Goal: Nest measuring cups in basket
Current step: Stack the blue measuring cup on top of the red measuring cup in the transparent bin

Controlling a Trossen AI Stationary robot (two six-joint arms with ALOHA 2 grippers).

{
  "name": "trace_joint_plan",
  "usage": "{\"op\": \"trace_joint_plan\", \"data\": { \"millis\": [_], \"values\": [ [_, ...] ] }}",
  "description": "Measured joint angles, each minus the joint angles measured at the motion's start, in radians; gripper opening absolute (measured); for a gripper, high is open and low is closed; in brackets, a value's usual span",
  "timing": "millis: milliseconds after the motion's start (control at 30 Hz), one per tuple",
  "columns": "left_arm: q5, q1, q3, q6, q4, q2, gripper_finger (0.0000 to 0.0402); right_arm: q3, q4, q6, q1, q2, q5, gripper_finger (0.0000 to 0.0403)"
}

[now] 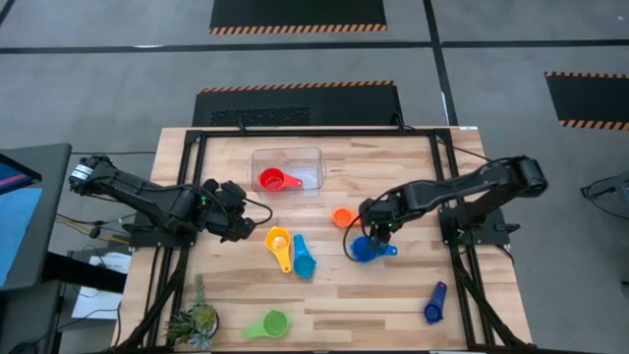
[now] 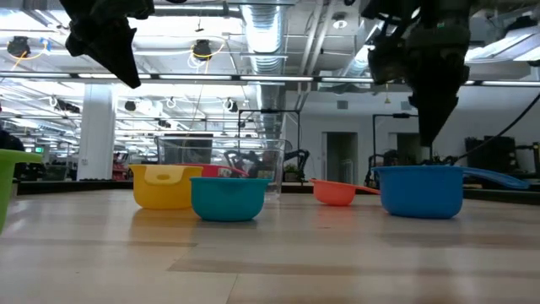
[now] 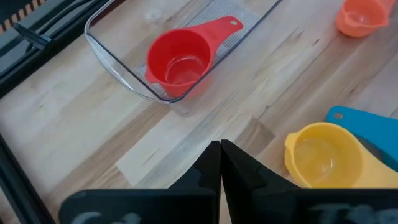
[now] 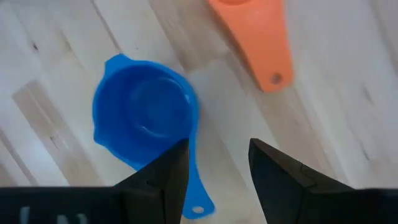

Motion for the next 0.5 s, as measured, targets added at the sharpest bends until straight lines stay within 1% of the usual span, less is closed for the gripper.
{"op": "trace_joint_plan", "data": {
  "millis": [167, 367, 500],
  "values": [
    [0.000, 0.000, 0.000, 0.004, -0.005, 0.000, 0.0000, 0.024, 0.036, -0.004, 0.023, 0.060, 0.000, 0.0187],
    [0.001, 0.000, 0.000, 0.050, -0.004, 0.000, 0.0000, 0.024, 0.082, -0.013, 0.029, 0.132, -0.034, 0.0184],
    [0.006, 0.000, 0.000, 0.050, -0.004, 0.000, 0.0000, 0.024, 0.093, -0.013, 0.028, 0.188, -0.026, 0.0184]
  ]
}}
